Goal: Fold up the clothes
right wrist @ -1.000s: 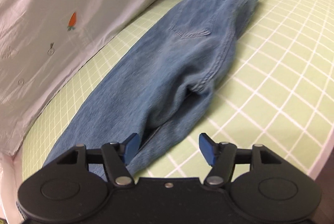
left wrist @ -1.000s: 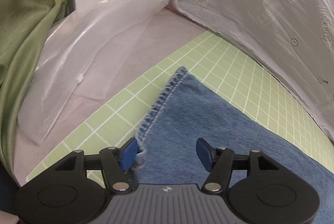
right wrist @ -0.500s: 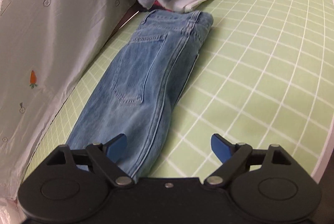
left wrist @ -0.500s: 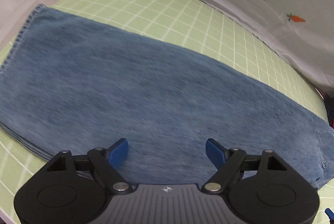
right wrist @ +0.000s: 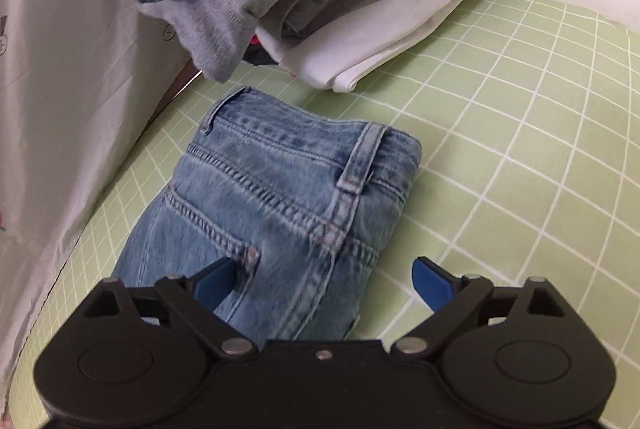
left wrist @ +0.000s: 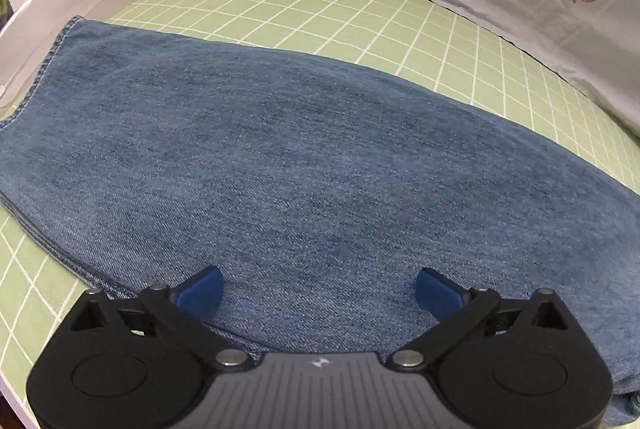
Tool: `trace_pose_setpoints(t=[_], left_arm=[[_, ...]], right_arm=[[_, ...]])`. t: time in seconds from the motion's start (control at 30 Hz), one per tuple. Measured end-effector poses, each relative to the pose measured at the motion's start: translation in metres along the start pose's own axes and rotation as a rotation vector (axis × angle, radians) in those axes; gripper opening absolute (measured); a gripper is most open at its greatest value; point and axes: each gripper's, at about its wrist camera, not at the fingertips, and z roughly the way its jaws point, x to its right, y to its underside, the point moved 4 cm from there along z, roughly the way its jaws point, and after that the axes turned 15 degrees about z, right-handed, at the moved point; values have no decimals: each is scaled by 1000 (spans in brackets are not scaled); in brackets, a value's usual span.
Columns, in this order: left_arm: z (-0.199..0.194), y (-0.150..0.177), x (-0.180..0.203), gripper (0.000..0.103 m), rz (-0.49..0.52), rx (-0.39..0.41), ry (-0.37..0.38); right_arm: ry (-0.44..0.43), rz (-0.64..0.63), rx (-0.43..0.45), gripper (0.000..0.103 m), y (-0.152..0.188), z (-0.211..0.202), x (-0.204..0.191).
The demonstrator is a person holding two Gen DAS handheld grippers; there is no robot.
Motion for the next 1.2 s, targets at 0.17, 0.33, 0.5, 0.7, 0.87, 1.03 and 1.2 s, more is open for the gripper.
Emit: trace_pose_setpoints(t=[0.17,0.33,0.5,0.7,0.87,1.03,1.2], left_arm=[[3,0,8,103,44,-37,-31],[3,2,8,103,78,-49,-8],[0,6,11,103,105,-45,4],[-3,10,12,103,105,-14,-4],[-3,11,16,103,116,6,1],[-4,10,-1,103,86,29,117],[-25,11,-56,103,-47,109,165]], right_arm=[[-46,-117,38,23,-4,-5,-3],[-122,-26,62,17,-15,-43,23],[-8,-56,44,20,-4,-39,58],[54,-317,127,56,6,-59,31],[23,-505,189,89,32,-88,1],[-19,-587,116,92,77,-103,-18],[-25,-676,92,93,125,-118,-39]])
